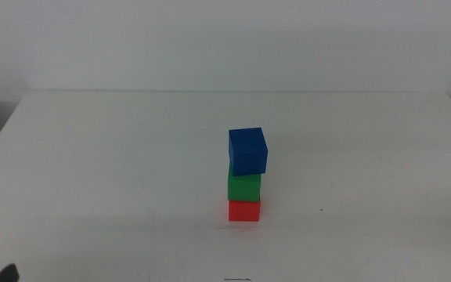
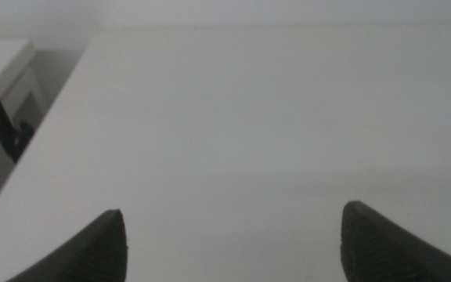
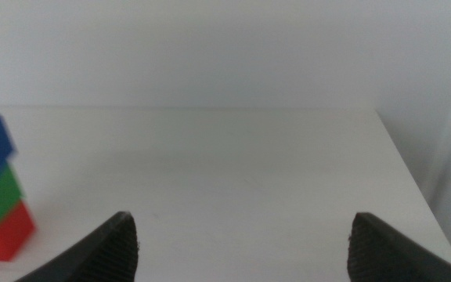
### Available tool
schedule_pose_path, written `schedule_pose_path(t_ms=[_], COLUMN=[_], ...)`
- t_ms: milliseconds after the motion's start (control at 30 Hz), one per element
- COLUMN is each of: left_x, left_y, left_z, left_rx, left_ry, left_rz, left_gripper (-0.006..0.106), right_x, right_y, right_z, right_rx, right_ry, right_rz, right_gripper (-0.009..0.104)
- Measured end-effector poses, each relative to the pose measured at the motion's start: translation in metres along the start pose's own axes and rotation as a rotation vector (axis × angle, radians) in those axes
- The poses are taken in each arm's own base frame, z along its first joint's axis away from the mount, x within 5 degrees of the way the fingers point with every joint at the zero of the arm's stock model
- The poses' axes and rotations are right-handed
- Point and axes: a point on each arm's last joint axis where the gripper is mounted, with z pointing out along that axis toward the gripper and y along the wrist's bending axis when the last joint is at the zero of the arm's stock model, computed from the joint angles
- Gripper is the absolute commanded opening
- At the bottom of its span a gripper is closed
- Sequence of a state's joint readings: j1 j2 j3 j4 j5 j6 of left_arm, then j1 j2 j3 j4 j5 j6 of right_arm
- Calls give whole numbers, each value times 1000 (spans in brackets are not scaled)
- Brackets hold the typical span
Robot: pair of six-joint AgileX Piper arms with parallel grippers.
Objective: Stack red cubes first, then green, then blue cubes in a specific spot.
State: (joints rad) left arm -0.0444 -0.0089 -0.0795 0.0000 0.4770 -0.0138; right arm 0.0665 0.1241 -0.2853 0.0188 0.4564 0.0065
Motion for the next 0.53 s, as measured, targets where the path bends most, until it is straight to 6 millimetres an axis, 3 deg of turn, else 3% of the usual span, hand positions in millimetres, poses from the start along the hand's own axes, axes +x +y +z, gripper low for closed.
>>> schedule_pose_path(t_ms=[267, 533], left_x=[27, 23], left_y=[0, 0], left_z=[12, 13], left_rx=[1, 2], left_ry=[54, -16], left_rz=[-5, -5], left_gripper=[94, 94], right_x=[75, 85], right_y=[-7, -9], right_z=[19, 20], right_rx=[90, 111], right_ry=[16, 70], right_rz=[13, 9], right_gripper=[74, 74])
